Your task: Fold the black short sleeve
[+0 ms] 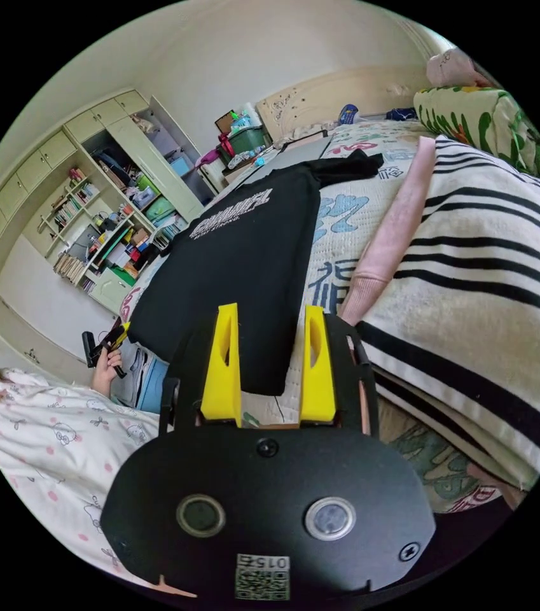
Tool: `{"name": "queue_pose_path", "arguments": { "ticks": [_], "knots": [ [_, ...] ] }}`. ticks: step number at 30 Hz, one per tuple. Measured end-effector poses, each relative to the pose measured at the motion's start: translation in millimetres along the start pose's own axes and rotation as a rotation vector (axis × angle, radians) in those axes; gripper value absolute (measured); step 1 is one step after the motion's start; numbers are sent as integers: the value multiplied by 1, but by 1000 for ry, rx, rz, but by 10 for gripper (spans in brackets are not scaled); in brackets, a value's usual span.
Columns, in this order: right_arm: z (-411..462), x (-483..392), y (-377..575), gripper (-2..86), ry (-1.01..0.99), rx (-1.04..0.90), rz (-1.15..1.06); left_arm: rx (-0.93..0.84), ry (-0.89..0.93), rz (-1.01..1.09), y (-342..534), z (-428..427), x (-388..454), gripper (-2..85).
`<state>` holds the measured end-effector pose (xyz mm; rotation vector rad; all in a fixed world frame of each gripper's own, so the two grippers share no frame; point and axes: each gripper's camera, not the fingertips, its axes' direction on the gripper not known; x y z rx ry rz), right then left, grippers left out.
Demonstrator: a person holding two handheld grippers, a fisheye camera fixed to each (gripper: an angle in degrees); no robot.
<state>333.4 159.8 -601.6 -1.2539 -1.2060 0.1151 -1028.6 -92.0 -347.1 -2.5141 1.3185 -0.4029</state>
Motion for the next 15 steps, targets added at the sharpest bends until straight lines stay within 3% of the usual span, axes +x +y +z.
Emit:
{"name": "queue_pose_path", "arguments": {
  "ticks": [6, 10, 15],
  "knots": [
    [-2, -25, 30, 26, 40, -41, 2, 76, -76, 6, 12, -39, 27, -4],
    [-12, -51, 40, 4, 74, -5, -34, 95, -129, 11, 8, -59, 50, -5],
    [7, -100, 49, -4, 221, -98, -134, 16, -366, 92, -10, -68, 92, -4]
  ]
}}
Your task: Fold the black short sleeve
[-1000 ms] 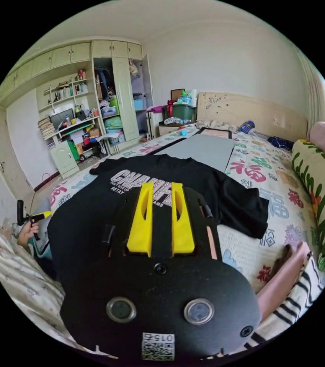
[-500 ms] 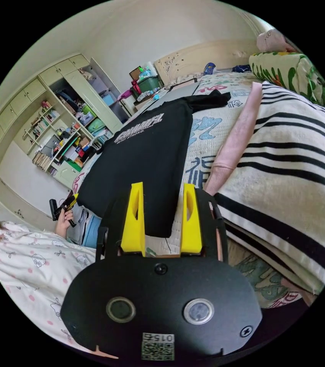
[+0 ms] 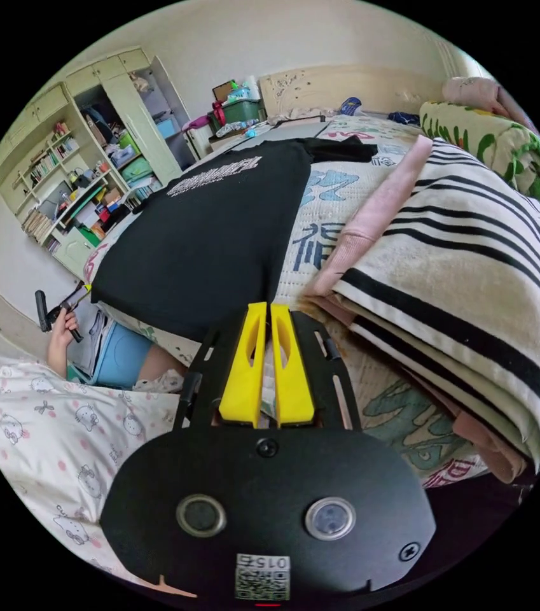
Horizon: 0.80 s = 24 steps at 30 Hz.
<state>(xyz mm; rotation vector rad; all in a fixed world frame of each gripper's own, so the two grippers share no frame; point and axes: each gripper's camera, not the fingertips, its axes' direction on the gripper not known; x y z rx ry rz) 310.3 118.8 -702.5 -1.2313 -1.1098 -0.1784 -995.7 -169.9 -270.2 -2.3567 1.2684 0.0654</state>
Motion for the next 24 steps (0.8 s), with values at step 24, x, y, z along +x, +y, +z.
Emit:
{"name": "queue_pose_path", "arguments": {
  "ticks": [24],
  "knots": [
    [-199, -58, 3, 50, -42, 490, 68, 211, -264, 206, -105, -158, 90, 75]
  ]
}}
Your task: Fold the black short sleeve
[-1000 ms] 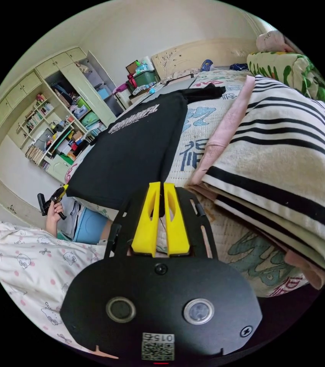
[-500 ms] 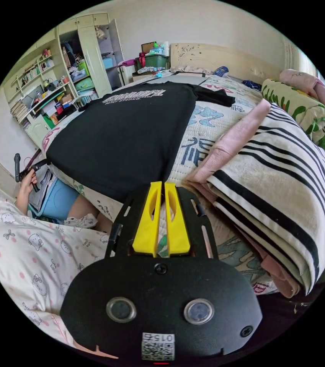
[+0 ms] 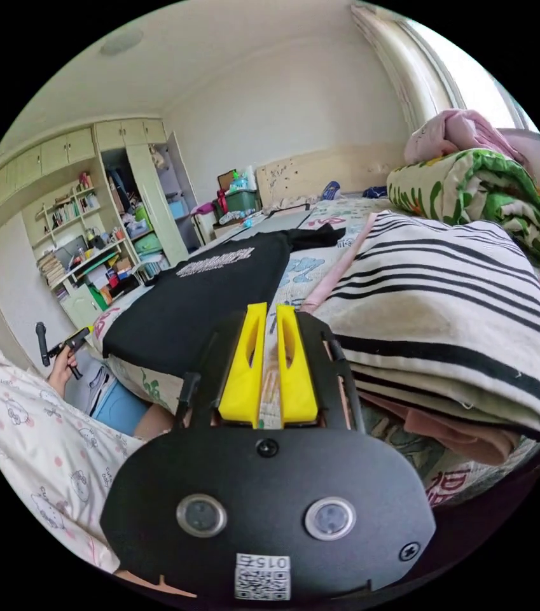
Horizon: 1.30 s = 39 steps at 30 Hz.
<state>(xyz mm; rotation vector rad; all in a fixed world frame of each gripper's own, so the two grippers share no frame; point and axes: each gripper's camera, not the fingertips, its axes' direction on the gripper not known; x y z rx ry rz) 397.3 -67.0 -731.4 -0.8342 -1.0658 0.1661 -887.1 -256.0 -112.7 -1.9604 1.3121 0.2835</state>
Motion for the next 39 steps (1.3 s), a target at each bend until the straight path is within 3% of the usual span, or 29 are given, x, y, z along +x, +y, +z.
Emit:
{"name": "queue_pose_path", "arguments": {
  "ticks": [5, 10, 16, 21, 26, 31, 34, 36, 39],
  "knots": [
    [-38, -4, -72, 94, 56, 170, 114, 27, 51, 59, -51, 3, 0, 81],
    [-8, 2, -174, 106, -84, 237, 183, -109, 78, 15, -94, 57, -17, 103],
    [123, 62, -306, 133, -198, 107, 440, -204, 126, -108, -134, 103, -66, 116],
    [242, 128, -389, 138, 8, -51, 645, -242, 82, -79, -202, 110, -96, 120],
    [286, 153, -457, 109, 110, -82, 700, -249, 3, 35, -302, 136, -94, 121],
    [299, 180, -507, 50, 123, -119, 766, -107, 44, 176, -450, 202, -26, 127],
    [280, 190, -502, 27, 23, -19, 795, -33, 263, 268, -553, 272, 61, 123],
    [270, 207, -500, 18, -98, 14, 875, -98, 476, 331, -633, 352, 153, 113],
    [260, 203, -512, 13, -125, 39, 884, -178, 664, 457, -710, 454, 292, 90]
  ]
}}
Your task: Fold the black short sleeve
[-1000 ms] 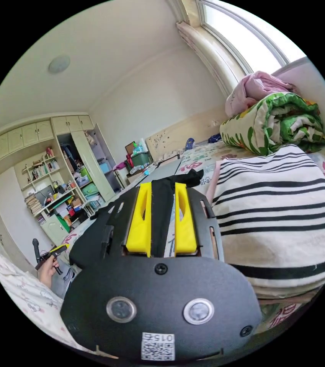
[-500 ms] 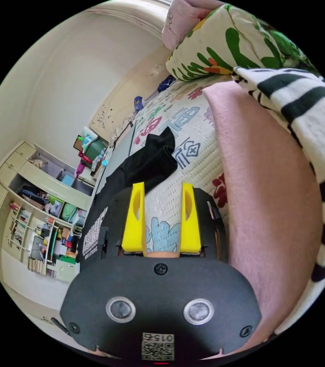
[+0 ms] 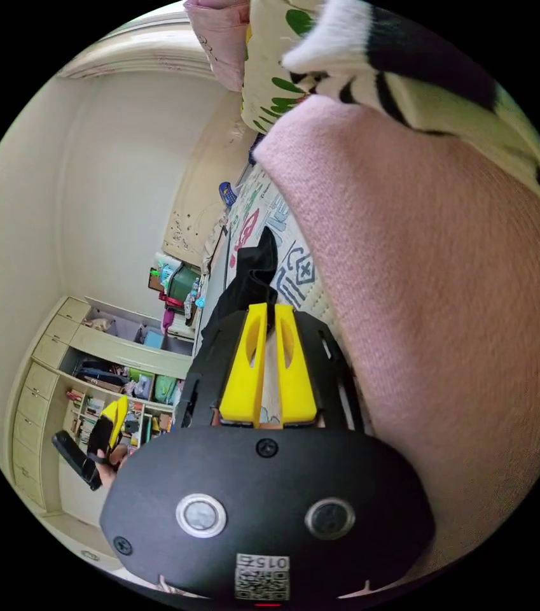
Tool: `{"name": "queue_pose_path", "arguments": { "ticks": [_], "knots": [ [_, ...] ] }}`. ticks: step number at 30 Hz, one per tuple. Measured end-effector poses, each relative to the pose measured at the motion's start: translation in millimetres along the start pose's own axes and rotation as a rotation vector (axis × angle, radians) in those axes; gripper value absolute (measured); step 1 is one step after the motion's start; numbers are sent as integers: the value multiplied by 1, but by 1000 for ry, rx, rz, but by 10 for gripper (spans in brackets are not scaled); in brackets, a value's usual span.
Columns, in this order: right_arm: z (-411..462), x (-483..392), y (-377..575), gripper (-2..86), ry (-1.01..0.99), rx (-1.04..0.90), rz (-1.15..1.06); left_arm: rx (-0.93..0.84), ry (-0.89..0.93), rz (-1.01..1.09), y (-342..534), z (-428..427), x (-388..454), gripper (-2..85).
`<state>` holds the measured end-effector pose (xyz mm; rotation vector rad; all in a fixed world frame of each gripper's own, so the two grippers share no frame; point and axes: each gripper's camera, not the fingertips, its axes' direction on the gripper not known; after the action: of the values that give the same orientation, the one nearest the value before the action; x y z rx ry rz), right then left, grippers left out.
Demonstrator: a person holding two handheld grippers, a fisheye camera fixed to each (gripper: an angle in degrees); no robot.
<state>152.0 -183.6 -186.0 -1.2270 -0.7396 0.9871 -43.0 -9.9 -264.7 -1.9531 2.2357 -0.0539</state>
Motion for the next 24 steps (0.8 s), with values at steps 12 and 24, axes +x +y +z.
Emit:
{"name": "queue_pose_path", "arguments": {
  "ticks": [12, 24],
  "knots": [
    [-23, -23, 4, 10, -112, 79, -4, -413, 102, -139, -249, 417, -30, 132],
    [-26, -11, 74, 10, -101, 99, -18, -410, -47, -2, -249, 407, -43, 12]
  ]
}}
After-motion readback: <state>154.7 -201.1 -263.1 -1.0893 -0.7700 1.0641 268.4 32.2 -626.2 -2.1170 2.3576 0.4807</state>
